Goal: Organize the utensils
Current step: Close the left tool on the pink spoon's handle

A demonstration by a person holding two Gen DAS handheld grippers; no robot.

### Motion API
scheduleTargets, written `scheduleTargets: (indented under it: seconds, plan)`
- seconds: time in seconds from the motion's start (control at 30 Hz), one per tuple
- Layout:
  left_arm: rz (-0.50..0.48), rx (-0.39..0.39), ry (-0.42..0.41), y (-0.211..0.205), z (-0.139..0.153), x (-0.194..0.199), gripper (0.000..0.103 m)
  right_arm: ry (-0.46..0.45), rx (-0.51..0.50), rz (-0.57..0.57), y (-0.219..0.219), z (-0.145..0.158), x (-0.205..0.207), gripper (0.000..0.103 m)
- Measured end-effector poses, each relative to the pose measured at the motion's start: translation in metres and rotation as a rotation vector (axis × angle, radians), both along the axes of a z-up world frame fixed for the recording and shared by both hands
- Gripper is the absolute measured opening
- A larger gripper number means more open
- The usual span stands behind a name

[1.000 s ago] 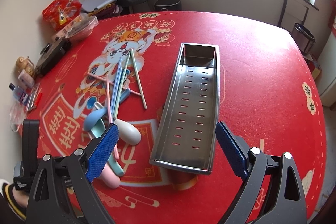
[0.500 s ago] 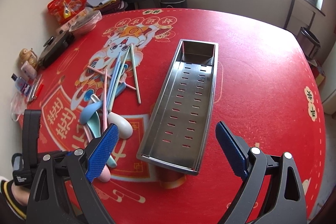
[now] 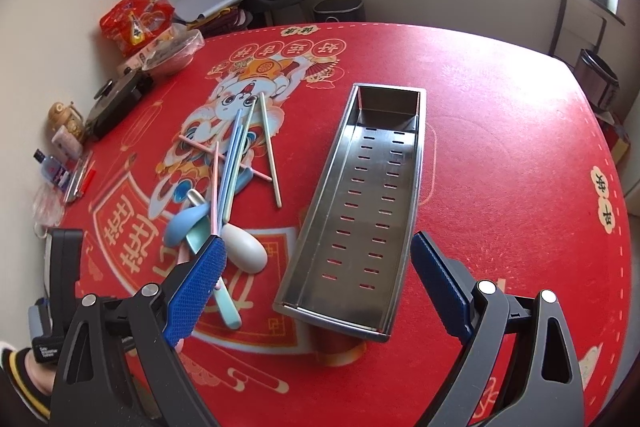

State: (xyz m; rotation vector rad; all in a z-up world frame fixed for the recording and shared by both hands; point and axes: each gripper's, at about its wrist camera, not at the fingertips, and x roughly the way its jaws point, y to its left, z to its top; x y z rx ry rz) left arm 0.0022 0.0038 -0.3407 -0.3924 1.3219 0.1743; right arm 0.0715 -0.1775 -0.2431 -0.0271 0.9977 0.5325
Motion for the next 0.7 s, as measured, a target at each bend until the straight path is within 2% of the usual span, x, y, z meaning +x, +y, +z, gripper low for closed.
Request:
scheduleTargets:
  seconds: [0.43, 0.7]
  plan:
    - [-0.175, 0.011, -0.001, -0.033, 0.015, 0.007, 0.009, 0.025, 0.007, -0.015, 0.003, -0.006, -0.001, 0.09]
    - [-0.187, -0.007, -0.006, -0.034, 0.009, 0.018, 0.011, 0.027, 0.005, -0.015, 0.003, -0.007, 0.0, 0.09]
